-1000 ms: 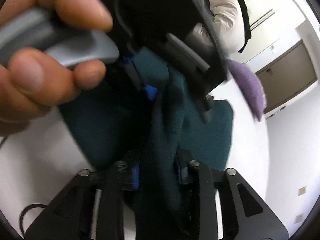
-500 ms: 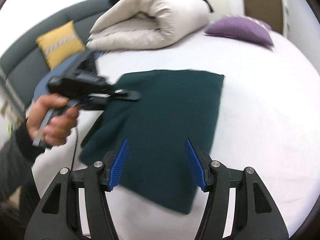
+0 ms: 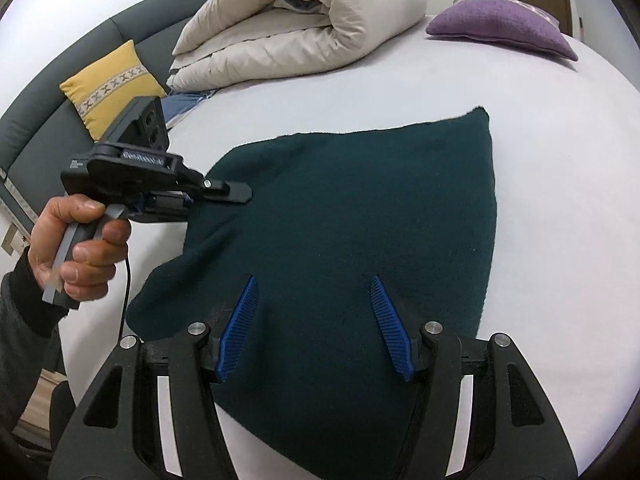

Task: Fold small clothes

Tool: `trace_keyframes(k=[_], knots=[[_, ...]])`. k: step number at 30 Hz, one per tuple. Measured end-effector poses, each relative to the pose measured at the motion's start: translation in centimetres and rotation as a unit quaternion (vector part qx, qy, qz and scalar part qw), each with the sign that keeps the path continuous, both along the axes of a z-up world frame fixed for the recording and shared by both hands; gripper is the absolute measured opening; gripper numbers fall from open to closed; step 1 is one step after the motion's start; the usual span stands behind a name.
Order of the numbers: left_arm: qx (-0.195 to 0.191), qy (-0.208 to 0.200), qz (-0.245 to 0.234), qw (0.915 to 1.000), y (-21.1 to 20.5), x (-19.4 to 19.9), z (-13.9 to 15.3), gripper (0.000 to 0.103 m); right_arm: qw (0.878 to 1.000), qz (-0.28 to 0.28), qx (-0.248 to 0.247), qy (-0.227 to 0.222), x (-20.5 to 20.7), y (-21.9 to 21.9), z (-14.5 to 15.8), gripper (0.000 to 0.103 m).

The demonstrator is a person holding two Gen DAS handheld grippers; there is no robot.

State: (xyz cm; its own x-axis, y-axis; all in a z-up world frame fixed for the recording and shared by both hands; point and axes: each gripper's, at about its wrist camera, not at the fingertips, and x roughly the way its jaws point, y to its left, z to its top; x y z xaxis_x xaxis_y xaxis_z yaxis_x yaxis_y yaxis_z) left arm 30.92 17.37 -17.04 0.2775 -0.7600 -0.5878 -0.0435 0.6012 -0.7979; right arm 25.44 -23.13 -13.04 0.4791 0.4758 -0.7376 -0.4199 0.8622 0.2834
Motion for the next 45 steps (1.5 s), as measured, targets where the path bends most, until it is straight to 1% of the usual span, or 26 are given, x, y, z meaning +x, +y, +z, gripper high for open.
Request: trace_keyframes(k=[3, 6, 7, 8, 10, 11, 13, 15, 16, 18, 19, 20, 21, 23, 24, 26, 28, 30, 33, 34, 36, 38, 40, 42, 43, 45], knots=[[0.007, -0.013, 0.009, 0.9999, -0.5, -0.1, 0.0, 0.014, 1.0, 0.004, 0.002, -0.001, -0.6, 0.6, 0.2, 0.058], [0.021, -0.024, 0.014, 0.9994, 0.0, -0.8, 0.9, 0.014, 0.999, -0.002, 0.039, 0.002, -0.5, 1.1, 1.0, 0.058], [0.027, -0.027, 0.016, 0.9991, 0.0, -0.8, 1.1, 0.016, 0.999, -0.004, 0.054, 0.004, 0.0, 2.3, 1.2, 0.058], [0.043, -0.028, 0.024, 0.9984, 0.3, -0.9, 1.5, 0.017, 0.998, -0.006, 0.069, 0.007, 0.1, 2.1, 1.4, 0.058], [0.083, -0.041, 0.045, 0.9947, 0.5, -1.5, 2.6, 0.022, 0.997, -0.006, 0.075, 0.021, 0.5, 2.1, 1.1, 0.058], [0.106, -0.064, 0.054, 0.9908, 0.5, -2.3, 4.0, 0.022, 0.997, -0.003, 0.07, 0.033, 0.5, 2.3, 0.6, 0.058], [0.132, -0.099, 0.057, 0.9847, 0.1, -3.8, 6.0, 0.022, 0.995, -0.002, 0.08, 0.054, 1.0, 2.2, -0.9, 0.058], [0.149, -0.147, 0.042, 0.977, -1.7, -6.2, 8.4, 0.022, 0.989, -0.007, 0.13, 0.071, 1.5, 1.6, -1.9, 0.058], [0.152, -0.157, 0.035, 0.9752, -2.6, -6.8, 8.7, 0.022, 0.984, -0.013, 0.158, 0.081, 1.8, 1.2, -2.3, 0.058], [0.174, -0.168, 0.011, 0.9702, -4.8, -8.2, 8.3, 0.022, 0.974, -0.026, 0.201, 0.099, 2.3, 0.6, -2.9, 0.057], [0.188, -0.17, 0.006, 0.9673, -6.2, -8.0, 7.5, 0.022, 0.972, -0.027, 0.208, 0.102, 2.4, 0.6, -3.1, 0.056], [0.204, -0.164, -0.004, 0.9651, -6.9, -8.1, 6.5, 0.022, 0.971, -0.028, 0.213, 0.105, 2.4, 0.5, -3.2, 0.056], [0.214, -0.145, -0.008, 0.9661, -7.4, -7.8, 4.9, 0.022, 0.97, -0.027, 0.217, 0.108, 2.4, 0.4, -3.3, 0.056], [0.229, -0.137, 0.0, 0.9638, -7.8, -7.3, 3.2, 0.007, 0.966, -0.03, 0.225, 0.12, 2.3, 0.0, -3.2, 0.055], [0.233, -0.143, 0.002, 0.962, -7.5, -7.4, 2.9, 0.007, 0.965, -0.032, 0.229, 0.124, 2.1, -0.3, -2.9, 0.055], [0.217, -0.145, 0.003, 0.9655, -6.8, -7.5, 2.7, 0.007, 0.96, -0.028, 0.248, 0.124, 1.6, -1.0, -2.0, 0.057], [0.229, -0.156, -0.005, 0.9609, -6.9, -7.7, 2.7, 0.007, 0.953, -0.024, 0.275, 0.124, 1.2, -1.8, -1.6, 0.057], [0.239, -0.168, -0.008, 0.9565, -7.0, -8.1, 2.7, 0.007, 0.947, -0.027, 0.287, 0.144, 0.8, -2.5, -2.6, 0.057], [0.23, -0.172, -0.007, 0.958, -6.7, -8.3, 2.5, 0.007, 0.948, -0.018, 0.262, 0.181, 0.3, -2.6, -5.8, 0.052], [0.228, -0.174, -0.007, 0.9579, -6.7, -8.2, 2.4, 0.007, 0.945, -0.017, 0.272, 0.184, -0.1, -3.0, -6.3, 0.049], [0.225, -0.177, -0.01, 0.9581, -6.4, -8.3, 2.4, 0.007, 0.937, -0.018, 0.293, 0.189, -0.7, -4.1, -6.5, 0.049], [0.222, -0.174, -0.012, 0.9594, -6.5, -8.2, 2.4, 0.007, 0.939, -0.017, 0.285, 0.192, -0.8, -4.5, -6.2, 0.049], [0.225, -0.17, -0.013, 0.9594, -6.3, -8.5, 3.5, 0.007, 0.945, -0.016, 0.267, 0.19, -0.7, -4.8, -5.2, 0.05], [0.238, -0.173, 0.005, 0.9556, -5.9, -8.7, 5.0, 0.012, 0.949, -0.018, 0.266, 0.171, -0.3, -5.3, -3.7, 0.052], [0.244, -0.182, 0.019, 0.9522, -5.8, -8.6, 6.3, 0.02, 0.946, -0.019, 0.279, 0.161, 0.1, -5.8, -2.8, 0.052], [0.241, -0.195, 0.027, 0.9503, -6.3, -7.9, 7.8, 0.034, 0.941, -0.022, 0.306, 0.145, 1.6, -6.2, -1.2, 0.052]])
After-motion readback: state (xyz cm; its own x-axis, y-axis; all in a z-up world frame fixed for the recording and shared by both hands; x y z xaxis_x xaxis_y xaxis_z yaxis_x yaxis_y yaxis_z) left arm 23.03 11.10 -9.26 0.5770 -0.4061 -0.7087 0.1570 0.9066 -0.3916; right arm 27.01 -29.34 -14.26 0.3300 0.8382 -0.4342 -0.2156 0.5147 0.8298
